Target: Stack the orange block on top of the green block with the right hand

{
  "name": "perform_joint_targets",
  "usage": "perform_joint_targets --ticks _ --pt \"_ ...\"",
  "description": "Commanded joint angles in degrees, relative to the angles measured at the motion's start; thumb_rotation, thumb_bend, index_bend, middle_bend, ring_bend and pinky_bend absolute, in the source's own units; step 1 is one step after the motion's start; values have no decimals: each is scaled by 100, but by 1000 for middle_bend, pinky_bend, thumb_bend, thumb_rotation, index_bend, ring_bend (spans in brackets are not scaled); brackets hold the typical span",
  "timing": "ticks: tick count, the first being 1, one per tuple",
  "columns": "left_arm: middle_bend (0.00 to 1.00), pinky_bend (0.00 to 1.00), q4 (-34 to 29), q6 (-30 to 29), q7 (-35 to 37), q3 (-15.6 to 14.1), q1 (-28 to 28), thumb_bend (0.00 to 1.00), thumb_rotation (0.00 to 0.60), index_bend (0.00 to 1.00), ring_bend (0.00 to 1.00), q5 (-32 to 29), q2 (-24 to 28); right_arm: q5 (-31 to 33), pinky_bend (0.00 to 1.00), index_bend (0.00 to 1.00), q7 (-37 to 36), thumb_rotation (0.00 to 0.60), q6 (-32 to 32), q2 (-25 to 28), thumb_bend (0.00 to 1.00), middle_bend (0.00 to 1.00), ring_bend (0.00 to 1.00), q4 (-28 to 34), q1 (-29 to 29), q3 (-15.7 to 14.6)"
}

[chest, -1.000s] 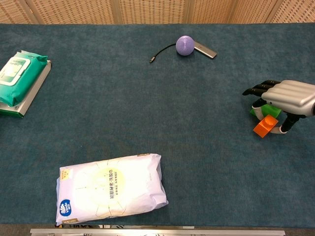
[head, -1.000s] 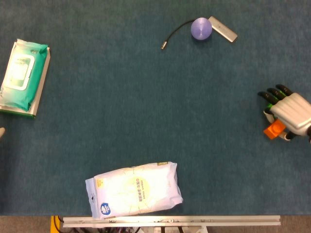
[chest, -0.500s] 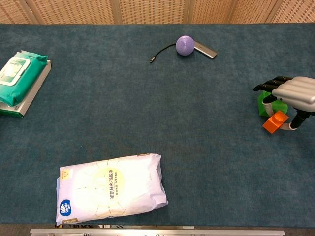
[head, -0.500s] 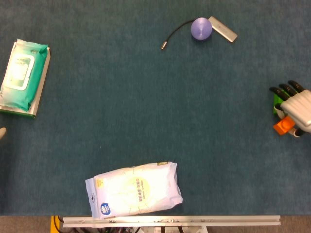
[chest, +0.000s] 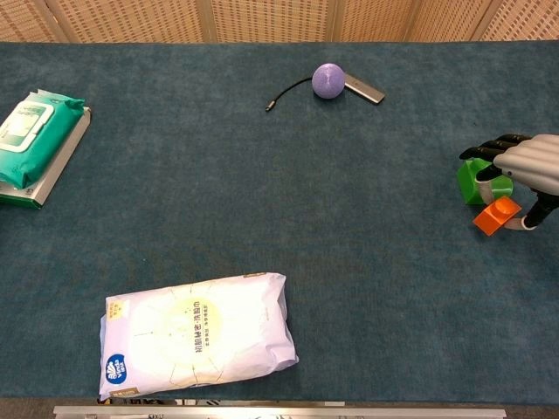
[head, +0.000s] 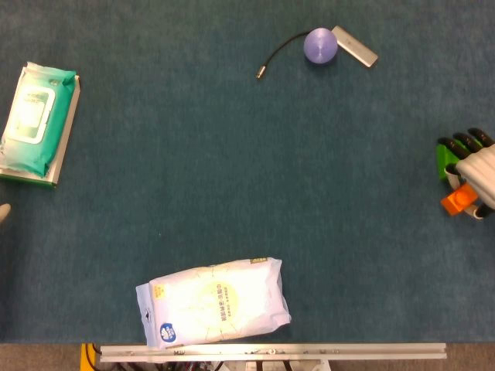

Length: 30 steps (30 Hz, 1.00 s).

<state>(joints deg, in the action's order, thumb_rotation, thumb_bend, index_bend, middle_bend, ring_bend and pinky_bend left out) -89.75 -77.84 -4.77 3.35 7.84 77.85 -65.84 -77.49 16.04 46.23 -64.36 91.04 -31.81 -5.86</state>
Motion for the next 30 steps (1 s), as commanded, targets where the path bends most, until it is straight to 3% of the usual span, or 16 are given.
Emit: perform_joint_targets --ticks 1,8,17,30 --pt "379 540 -2 -2 3 1 2 112 600 361 392 5 3 -135 0 633 -142 600 121 177 250 74 0 209 59 -18" --pt "379 540 -21 -7 -9 2 15 112 600 361 392 31 11 -301 0 633 -465 600 538 411 250 74 0 491 209 111" --pt "379 540 -27 8 -1 -3 11 112 600 361 392 11 22 -79 0 633 -680 600 843 311 250 74 0 379 351 376" --pt "379 540 36 42 95 -25 6 112 600 361 392 17 18 1136 0 633 -237 600 1137 67 249 74 0 612 530 814"
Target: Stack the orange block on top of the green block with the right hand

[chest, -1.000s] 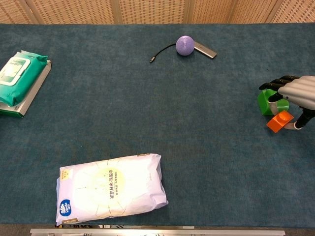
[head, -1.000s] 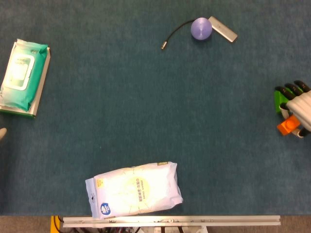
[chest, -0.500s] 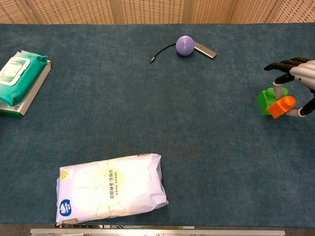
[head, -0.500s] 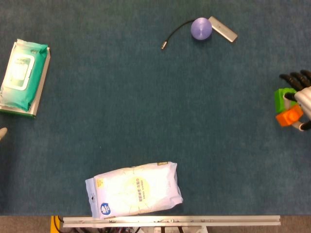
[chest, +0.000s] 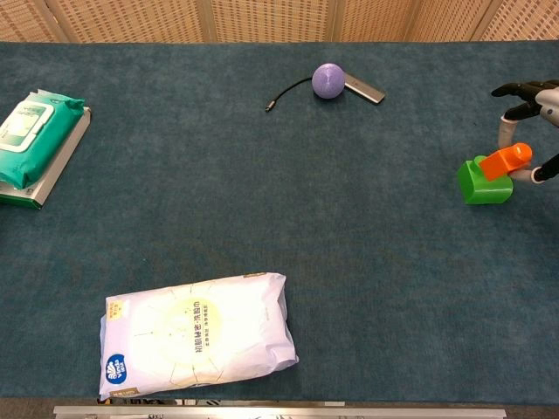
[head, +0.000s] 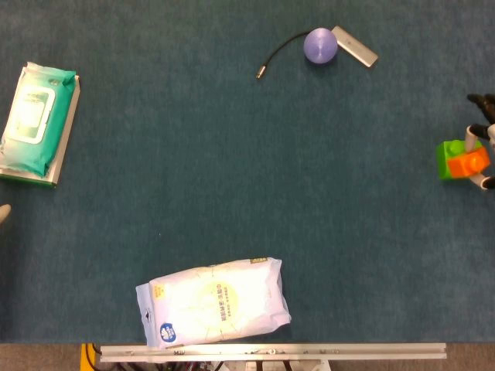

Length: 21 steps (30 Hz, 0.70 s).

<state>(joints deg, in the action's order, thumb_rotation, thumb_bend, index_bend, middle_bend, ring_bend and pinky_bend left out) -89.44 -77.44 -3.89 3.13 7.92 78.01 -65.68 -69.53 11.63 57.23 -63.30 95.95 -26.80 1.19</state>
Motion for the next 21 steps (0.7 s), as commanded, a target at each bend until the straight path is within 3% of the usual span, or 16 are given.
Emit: perform_joint_targets --ticks 1,8,21 --pt "379 540 10 2 15 -5 -4 112 600 361 392 4 0 453 0 633 265 600 35 -44 249 74 0 147 24 135" --pt "379 540 21 -7 55 -1 -4 112 600 361 392 19 9 980 0 633 565 600 -31 -110 250 74 0 159 -61 253" --pt "379 541 10 10 56 14 28 112 600 361 392 39 35 1386 0 633 784 600 -294 -281 249 74 0 -73 -271 309"
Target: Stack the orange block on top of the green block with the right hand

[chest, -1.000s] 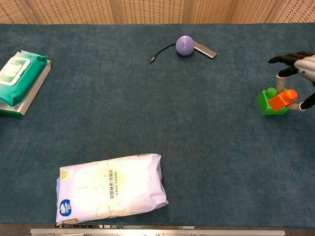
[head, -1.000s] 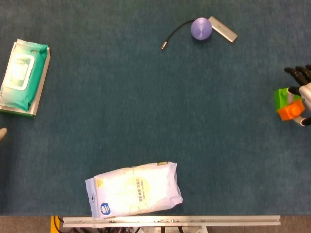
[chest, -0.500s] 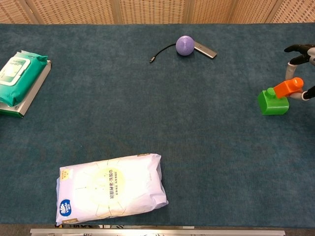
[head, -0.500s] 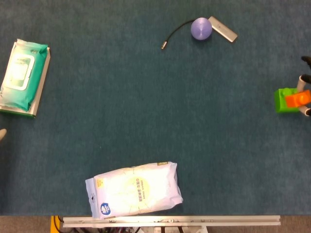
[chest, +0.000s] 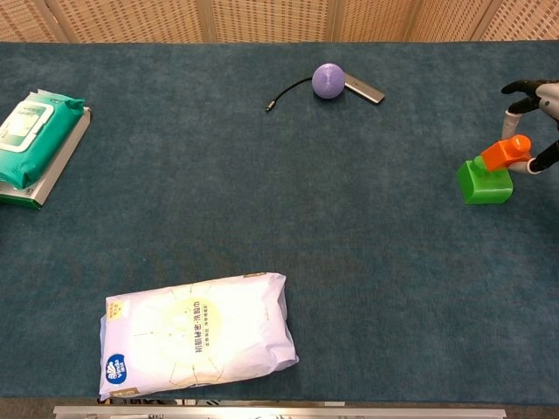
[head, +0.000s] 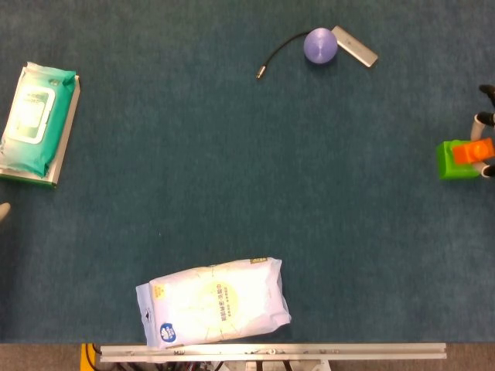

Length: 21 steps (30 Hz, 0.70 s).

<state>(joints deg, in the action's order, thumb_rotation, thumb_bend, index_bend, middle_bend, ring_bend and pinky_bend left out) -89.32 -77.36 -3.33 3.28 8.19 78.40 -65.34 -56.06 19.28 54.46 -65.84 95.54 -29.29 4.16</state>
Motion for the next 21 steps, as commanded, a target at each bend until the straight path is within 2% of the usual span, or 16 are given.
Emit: perform_joint_targets --ticks 1,21 --pt "379 541 -1 3 3 0 2 112 600 361 392 -1 2 60 0 633 30 600 -22 -41 249 74 0 -49 -31 14" --pt "379 541 44 -3 52 -26 -37 112 600 361 392 -22 -19 409 0 633 111 600 -180 -281 249 74 0 -362 -205 45"
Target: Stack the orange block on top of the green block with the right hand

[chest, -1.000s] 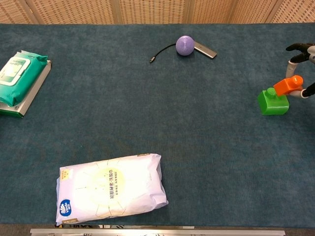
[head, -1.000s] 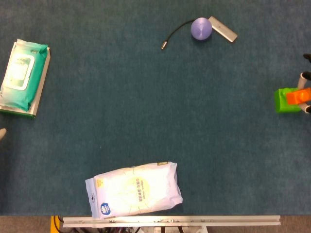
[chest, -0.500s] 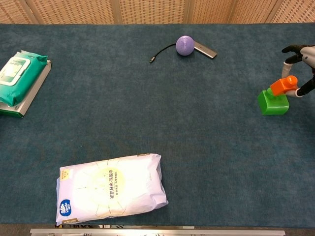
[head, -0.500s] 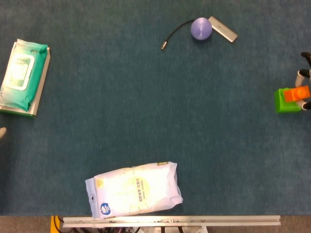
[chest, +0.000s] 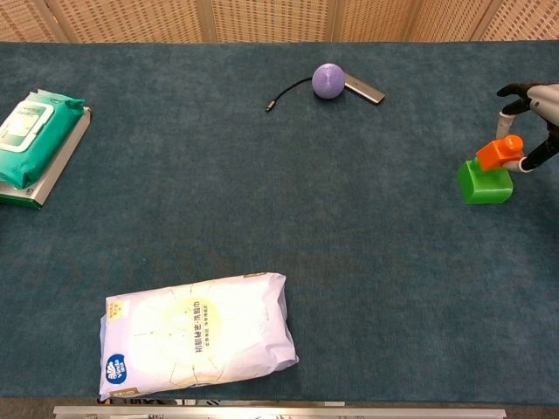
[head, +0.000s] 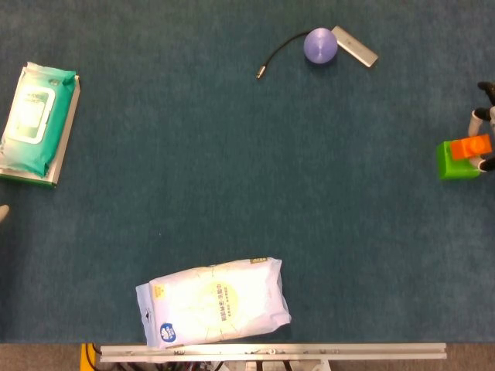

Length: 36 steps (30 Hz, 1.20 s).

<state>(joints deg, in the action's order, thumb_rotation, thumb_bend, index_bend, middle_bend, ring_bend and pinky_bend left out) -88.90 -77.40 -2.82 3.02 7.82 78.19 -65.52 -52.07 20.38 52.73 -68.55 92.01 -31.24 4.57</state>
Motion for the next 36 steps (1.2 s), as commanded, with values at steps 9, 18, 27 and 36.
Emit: perform_joint_targets --ticks 9,18,27,36 --pt "379 541 20 3 14 -8 -15 112 600 361 392 -11 -5 171 0 633 72 600 -24 -21 249 74 0 19 -79 18" --pt "379 541 25 -8 25 -14 -28 112 600 361 392 -5 -7 633 0 633 378 600 -6 40 250 74 0 207 -206 4" --pt "379 541 48 1 43 -16 -33 112 600 361 392 -8 -19 938 0 633 547 600 4 12 250 74 0 209 -330 -7" --pt "379 541 53 -6 58 -20 -41 112 600 361 392 2 -20 1060 0 633 607 600 -20 -17 249 74 0 195 -415 -48"
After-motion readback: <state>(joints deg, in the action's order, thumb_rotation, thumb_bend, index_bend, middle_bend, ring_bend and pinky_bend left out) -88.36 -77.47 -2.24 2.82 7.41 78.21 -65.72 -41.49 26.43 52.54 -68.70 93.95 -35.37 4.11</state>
